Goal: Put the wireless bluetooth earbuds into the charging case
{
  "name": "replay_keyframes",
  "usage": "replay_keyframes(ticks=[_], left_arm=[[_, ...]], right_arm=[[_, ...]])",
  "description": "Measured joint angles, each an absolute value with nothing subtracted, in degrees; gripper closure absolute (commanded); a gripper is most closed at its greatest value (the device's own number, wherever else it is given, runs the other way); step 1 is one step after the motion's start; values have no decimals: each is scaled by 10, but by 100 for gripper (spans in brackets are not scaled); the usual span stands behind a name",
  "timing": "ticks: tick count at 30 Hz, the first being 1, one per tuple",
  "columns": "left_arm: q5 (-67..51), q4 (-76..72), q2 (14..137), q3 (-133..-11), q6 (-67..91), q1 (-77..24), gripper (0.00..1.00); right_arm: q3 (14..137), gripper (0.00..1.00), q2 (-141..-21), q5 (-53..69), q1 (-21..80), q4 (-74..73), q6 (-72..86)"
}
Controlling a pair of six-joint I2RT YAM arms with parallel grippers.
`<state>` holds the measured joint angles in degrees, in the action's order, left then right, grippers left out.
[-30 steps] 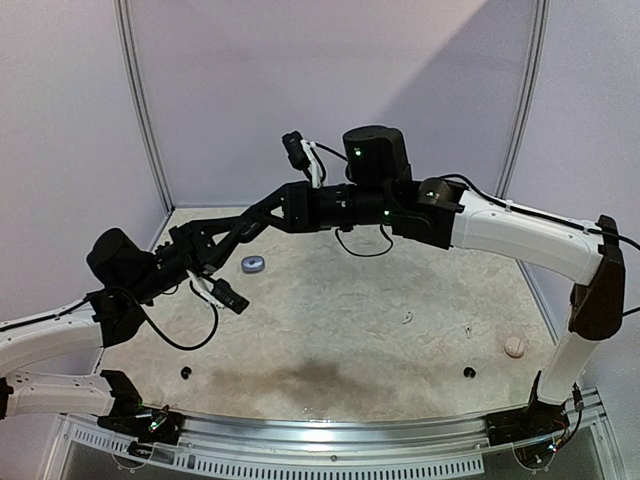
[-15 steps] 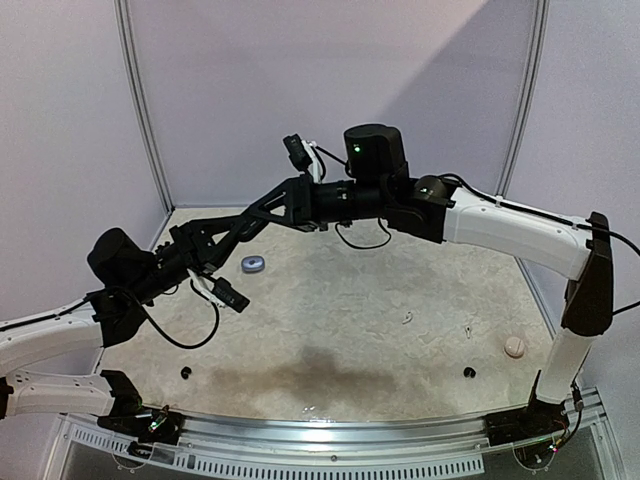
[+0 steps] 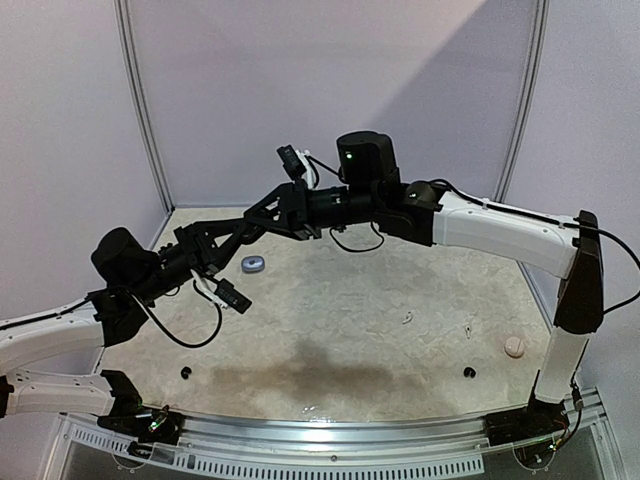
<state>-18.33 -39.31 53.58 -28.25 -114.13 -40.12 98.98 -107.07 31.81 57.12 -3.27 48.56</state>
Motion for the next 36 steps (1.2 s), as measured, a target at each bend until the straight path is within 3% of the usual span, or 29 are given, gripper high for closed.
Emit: replay_keyframes(ticks=[9,13,14,18,20,22,24,28,32,36], left_arm=[[-186,-400,533,-287,-1138,-402,100],[-187,-404,532,-288,-1137,-402,98],[-187,-404,532,-288,-1138,-402,89],[-185,-402,532,-288,-1140,-402,33],[-174,-387,533,-290,-1142,-403,14],[-155,-364,534,-295,-1122,-404,1],[-131,-312,532,-314,-1077,-404,1],[-120,-63,521,-442,-873,-397,1],[-239,129,503,-535,-664,-385,7],[-360,188,515,-537,-435,-369,18]], right_arm=[[990,99,-1071,335,565,-12,500],[988,100,-1070,340,564,0,506],[986,100,-1070,341,564,2,506],[985,100,-1070,338,565,3,502],[983,100,-1069,327,569,-9,492],[975,100,-1066,311,571,-22,475],[960,100,-1056,290,574,-27,457],[912,100,-1007,237,578,-16,407],[882,100,-948,187,591,19,332],[862,100,-915,167,614,91,264]])
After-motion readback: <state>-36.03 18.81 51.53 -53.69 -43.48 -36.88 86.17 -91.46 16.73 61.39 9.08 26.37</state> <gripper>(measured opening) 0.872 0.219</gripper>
